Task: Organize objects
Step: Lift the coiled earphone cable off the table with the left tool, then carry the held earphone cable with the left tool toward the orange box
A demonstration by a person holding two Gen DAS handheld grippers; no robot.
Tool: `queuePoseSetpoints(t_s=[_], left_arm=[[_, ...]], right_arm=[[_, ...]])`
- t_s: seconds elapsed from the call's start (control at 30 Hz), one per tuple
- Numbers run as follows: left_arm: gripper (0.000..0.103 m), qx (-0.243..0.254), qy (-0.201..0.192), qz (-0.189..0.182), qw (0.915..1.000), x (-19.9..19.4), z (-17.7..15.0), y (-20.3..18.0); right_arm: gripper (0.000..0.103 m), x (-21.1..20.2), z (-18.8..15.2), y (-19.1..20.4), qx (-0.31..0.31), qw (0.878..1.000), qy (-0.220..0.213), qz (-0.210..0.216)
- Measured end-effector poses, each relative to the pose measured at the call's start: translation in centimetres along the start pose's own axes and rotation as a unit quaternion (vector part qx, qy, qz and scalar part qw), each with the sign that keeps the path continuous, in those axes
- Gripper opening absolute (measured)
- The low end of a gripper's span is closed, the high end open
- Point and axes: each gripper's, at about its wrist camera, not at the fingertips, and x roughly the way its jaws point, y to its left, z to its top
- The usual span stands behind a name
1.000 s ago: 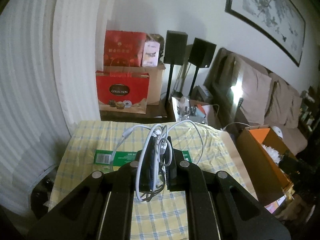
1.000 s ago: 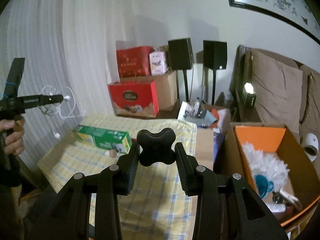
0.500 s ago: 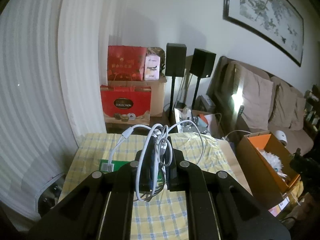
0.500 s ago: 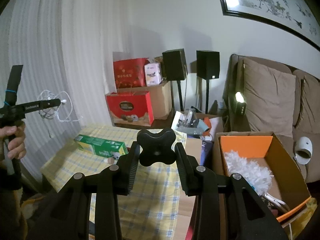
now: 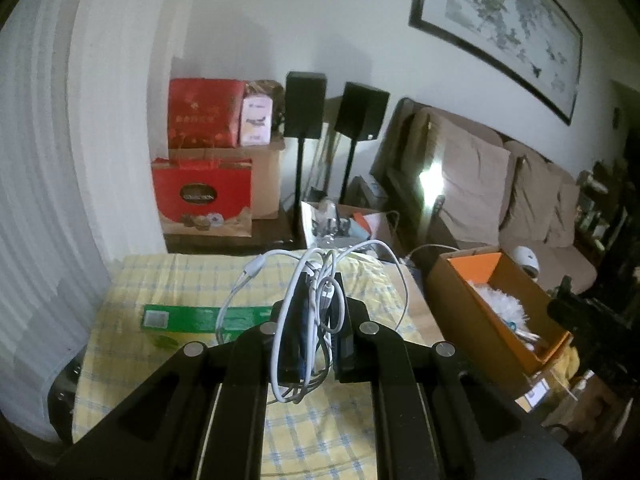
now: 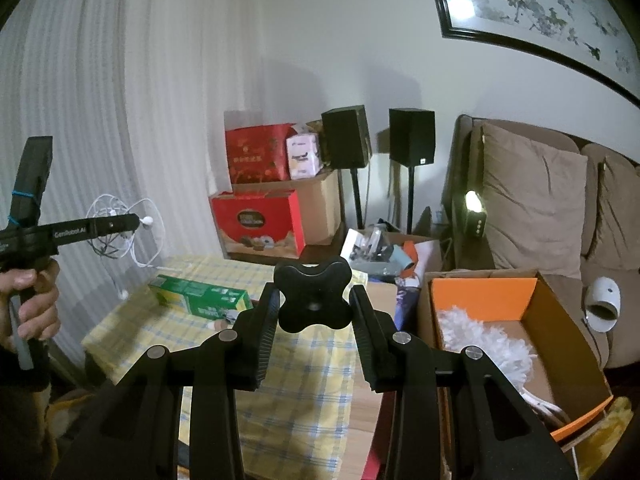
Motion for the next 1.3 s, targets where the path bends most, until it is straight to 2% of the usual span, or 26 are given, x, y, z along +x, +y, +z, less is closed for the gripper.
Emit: queuePoseSetpoints(t_s=[0.1,0.37,0.5,0.8,0.87,0.97,1.1,1.3], left_arm=[[0.008,-0.006,0.015,-0.023,0.9996,0.1,-0.1,-0.5],[0.008,0.013,0.017,-0.023,0.9995,0.1,-0.7,-2.2],[0.008,0.016,0.032,-0.042,0.9985,0.3,-1.1,-2.7],[0.008,0.030,0.023,-0.026,0.9989,0.3,-1.0,-3.5],[0.008,0.030,0.023,-0.029,0.9989,0.4,-0.8,-3.6],[0.009,0.033,0.020,-0.027,0.9989,0.3,-0.7,-3.8],[0.009,0.031,0.022,-0.024,0.9990,0.4,-0.7,-3.9],[0.009,0.030,0.025,-0.022,0.9990,0.3,-0.8,-4.0]], right_arm=[[0.036,-0.3,-0.1,-0.3,0.002,1.000,0.000,-0.004],[0.036,-0.1,-0.1,-0.8,0.002,1.000,0.009,-0.010],[0.036,-0.2,-0.2,-1.0,0.003,1.000,0.010,-0.013],[0.036,-0.6,-0.1,-1.5,0.009,1.000,0.007,-0.019],[0.030,-0.6,0.0,-1.7,0.010,1.000,0.007,-0.017],[0.029,-0.8,0.0,-2.2,0.016,1.000,0.006,-0.014],[0.017,-0.2,-0.2,-2.9,0.026,1.000,0.016,-0.003],[0.016,0.6,-0.7,-3.6,0.035,0.999,0.033,-0.004]])
